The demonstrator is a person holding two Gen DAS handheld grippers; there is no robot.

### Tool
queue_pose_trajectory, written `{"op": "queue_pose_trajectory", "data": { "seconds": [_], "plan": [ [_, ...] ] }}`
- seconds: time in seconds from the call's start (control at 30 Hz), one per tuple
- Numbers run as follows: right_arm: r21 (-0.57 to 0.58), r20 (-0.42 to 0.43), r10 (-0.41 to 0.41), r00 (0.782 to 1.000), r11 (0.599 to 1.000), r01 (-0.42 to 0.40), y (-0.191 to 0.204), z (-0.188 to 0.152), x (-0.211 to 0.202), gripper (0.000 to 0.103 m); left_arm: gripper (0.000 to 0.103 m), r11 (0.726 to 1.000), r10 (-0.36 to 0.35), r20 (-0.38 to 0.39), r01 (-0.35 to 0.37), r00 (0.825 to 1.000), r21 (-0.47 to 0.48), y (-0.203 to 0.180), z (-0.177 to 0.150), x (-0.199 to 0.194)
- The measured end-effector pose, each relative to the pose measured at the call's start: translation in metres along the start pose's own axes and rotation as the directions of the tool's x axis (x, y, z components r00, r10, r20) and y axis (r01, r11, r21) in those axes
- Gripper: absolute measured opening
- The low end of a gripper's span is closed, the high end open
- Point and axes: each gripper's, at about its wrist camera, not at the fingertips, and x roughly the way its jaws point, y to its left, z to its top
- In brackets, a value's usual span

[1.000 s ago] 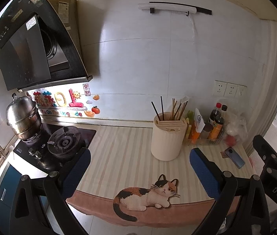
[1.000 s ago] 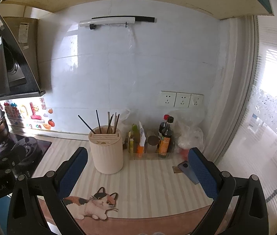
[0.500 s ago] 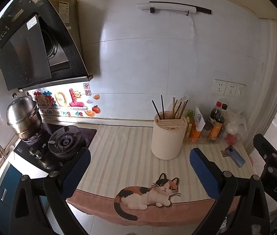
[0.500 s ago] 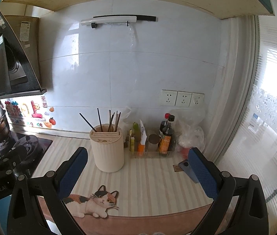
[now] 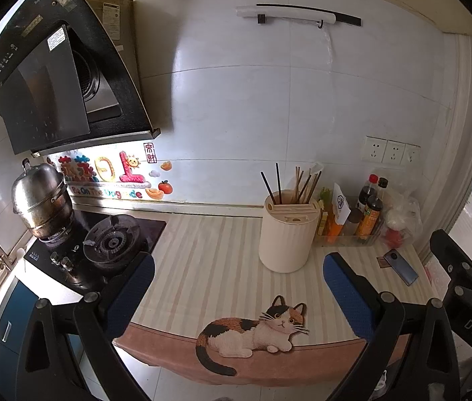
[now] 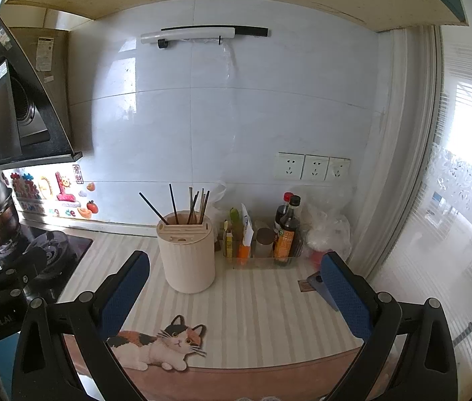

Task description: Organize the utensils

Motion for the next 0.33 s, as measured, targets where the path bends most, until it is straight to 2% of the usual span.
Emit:
{"op": "queue_pose_trajectory", "data": {
  "seconds": [0.33],
  "plan": [
    [0.001,-0.003,-0.001,1.0,1.0,0.001,0.0018,0.0012,0.0,0.103,0.103,1.0,-0.008,-0.005,0.008,1.0,-0.004,0.0037,-0.0018,0.0]
  ]
}}
